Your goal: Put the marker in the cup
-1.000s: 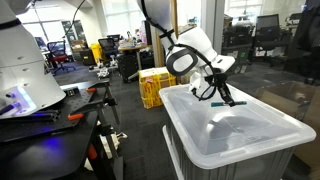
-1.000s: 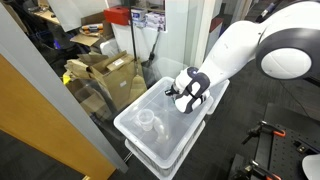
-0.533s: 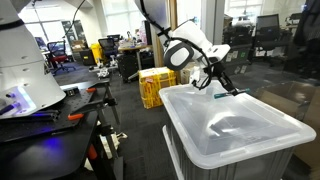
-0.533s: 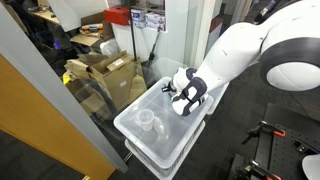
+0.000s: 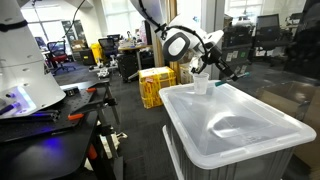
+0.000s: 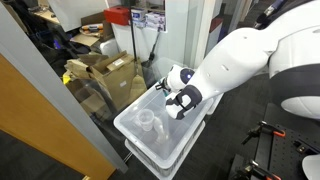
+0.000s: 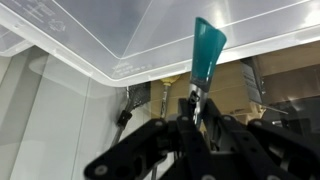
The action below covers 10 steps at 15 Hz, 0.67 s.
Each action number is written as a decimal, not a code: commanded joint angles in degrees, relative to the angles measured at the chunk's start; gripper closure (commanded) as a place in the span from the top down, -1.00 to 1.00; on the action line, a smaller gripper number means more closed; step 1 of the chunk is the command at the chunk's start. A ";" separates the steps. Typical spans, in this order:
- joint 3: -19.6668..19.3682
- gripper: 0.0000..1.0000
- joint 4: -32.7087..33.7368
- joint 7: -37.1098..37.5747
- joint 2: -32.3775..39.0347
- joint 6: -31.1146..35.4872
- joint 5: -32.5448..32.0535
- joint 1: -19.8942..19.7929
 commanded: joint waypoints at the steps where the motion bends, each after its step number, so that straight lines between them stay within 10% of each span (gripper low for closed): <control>1: -2.97 -0.91 -2.64 -1.30 -0.81 0.00 2.66 5.27; 10: -6.45 -0.91 -1.43 -1.64 2.38 -0.01 3.53 13.60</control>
